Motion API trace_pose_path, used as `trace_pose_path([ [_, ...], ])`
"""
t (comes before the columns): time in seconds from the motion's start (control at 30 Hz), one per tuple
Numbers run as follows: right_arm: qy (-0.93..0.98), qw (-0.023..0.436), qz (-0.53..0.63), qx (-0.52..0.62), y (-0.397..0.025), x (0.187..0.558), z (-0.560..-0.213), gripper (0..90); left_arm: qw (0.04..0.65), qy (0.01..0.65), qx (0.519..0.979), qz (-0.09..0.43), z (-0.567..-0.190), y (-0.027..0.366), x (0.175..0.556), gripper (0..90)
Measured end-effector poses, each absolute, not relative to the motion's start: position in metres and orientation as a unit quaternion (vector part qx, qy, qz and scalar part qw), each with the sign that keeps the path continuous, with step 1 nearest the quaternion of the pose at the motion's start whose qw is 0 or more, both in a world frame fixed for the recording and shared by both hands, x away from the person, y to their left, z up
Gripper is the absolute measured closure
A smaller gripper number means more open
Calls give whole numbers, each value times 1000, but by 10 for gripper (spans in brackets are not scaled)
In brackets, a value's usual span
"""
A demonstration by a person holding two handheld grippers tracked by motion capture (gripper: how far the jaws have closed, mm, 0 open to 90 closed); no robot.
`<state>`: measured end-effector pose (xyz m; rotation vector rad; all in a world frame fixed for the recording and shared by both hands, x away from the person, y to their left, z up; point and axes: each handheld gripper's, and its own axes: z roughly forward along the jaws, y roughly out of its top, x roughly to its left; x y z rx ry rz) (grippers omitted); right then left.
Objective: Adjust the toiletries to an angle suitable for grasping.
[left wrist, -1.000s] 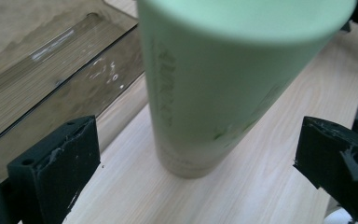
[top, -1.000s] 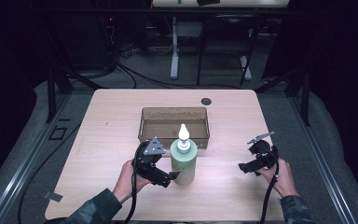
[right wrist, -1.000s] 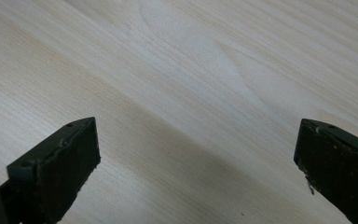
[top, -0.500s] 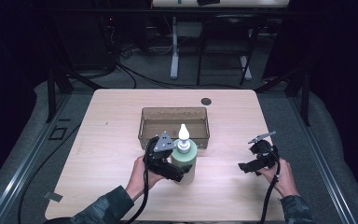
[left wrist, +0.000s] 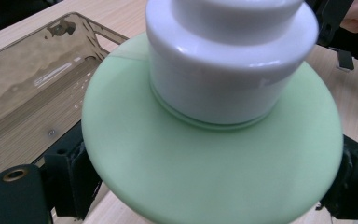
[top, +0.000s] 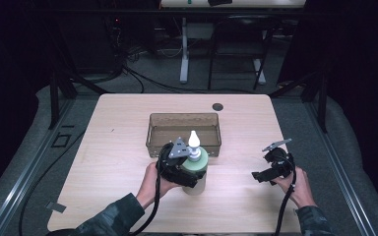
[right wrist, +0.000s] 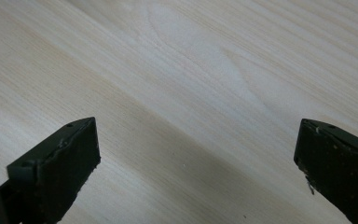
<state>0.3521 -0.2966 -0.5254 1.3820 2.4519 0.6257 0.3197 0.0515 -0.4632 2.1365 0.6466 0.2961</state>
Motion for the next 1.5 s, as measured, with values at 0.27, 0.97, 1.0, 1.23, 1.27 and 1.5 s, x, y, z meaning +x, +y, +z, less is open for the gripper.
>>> trace_pose_path([
  [0.27, 845, 126, 217, 473, -296, 351, -525, 0, 428, 246, 863, 110, -462, 55, 322, 119],
  [0.97, 847, 129, 212, 470, -293, 352, -525, 0, 406, 188, 891, 76, -457, 94, 345, 121],
  [1.0, 847, 128, 211, 470, -293, 352, -525, 0, 405, 186, 892, 73, -456, 96, 347, 120],
  [1.23, 849, 130, 209, 468, -293, 352, -526, 0, 402, 176, 896, 66, -456, 116, 357, 119],
  [1.27, 848, 127, 211, 469, -292, 352, -526, 0, 403, 177, 896, 65, -456, 118, 358, 119],
  [1.5, 848, 126, 212, 469, -292, 351, -526, 0, 403, 176, 896, 68, -456, 127, 362, 118],
])
